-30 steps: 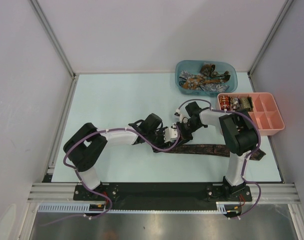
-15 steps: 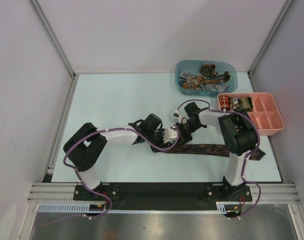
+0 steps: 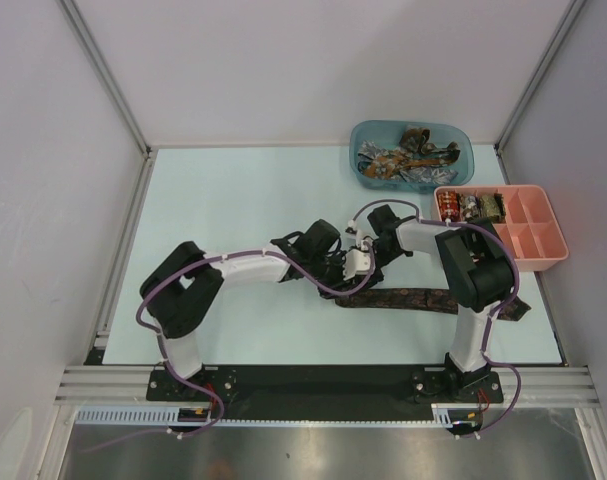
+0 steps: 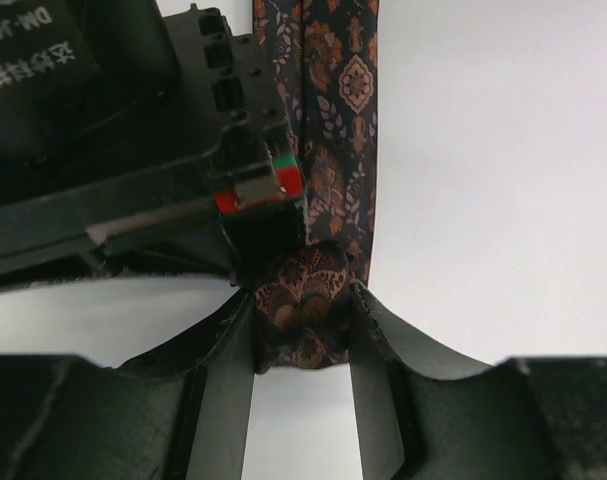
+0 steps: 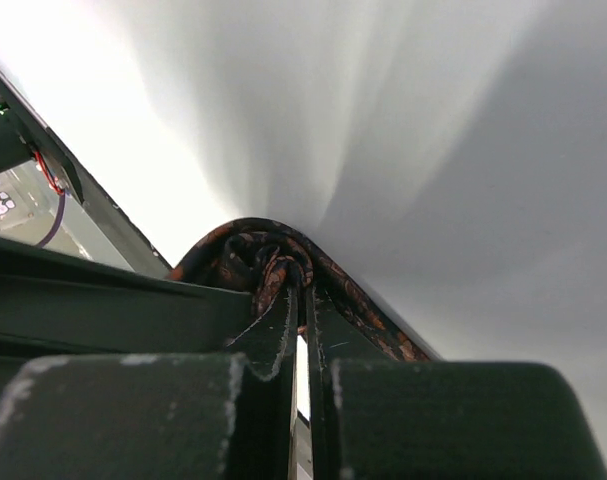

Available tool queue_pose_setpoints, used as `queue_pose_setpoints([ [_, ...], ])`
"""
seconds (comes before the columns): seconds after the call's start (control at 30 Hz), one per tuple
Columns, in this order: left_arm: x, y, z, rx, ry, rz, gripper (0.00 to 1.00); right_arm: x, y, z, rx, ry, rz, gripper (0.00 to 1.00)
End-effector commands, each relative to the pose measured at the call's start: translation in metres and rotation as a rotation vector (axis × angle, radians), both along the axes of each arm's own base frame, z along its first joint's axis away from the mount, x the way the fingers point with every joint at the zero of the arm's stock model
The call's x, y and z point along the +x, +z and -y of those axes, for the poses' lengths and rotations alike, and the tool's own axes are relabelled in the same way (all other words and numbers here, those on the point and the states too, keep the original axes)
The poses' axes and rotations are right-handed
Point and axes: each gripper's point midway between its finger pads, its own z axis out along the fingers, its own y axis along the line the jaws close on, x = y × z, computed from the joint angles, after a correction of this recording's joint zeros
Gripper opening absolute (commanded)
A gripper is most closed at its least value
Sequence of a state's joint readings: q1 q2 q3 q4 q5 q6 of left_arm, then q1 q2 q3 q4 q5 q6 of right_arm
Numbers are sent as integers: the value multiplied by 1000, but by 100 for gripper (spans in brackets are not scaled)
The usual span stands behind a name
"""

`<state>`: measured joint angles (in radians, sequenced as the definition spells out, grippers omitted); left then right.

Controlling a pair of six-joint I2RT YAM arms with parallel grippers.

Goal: Roll the ties
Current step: Roll the tie at the center of the board.

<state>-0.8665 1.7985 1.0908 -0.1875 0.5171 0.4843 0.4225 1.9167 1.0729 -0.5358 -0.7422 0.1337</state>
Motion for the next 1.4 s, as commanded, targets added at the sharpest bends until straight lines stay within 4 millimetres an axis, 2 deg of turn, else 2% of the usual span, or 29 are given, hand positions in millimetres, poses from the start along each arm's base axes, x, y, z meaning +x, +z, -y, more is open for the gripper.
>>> queue_pose_setpoints([
  [0.0,-3,-8,20,-34,-34,-50,44,-16,-22,14,-74,28,-25,0],
  [0.03,-4,-15,18,-21,-37,-60,44,-17,-23,14,-71,28,-28,0],
  [0.4,-17,-43,10,33,-63,-79,47,-16,-19,8,-18,14,-30,0],
  [0.6,-20,-53,6,69,-67,-89,51,-20,-18,8,-5,16,-34,0],
  [0.8,-22,-65,0,118,-70,-108,45,-19,-15,7,12,24,-27,0],
  [0.93,-25,-71,-6,162,-96,-76,47,-11,-4,3,58,17,12,0],
  [1.03,-28,-76,-12,209,-111,-58,43,-9,1,3,65,20,18,1],
  [1.2,-31,-78,-21,264,-128,-57,31,2,14,8,63,27,57,18],
  [1.37,-31,-78,-30,304,-147,-38,27,17,19,30,28,-17,57,33],
])
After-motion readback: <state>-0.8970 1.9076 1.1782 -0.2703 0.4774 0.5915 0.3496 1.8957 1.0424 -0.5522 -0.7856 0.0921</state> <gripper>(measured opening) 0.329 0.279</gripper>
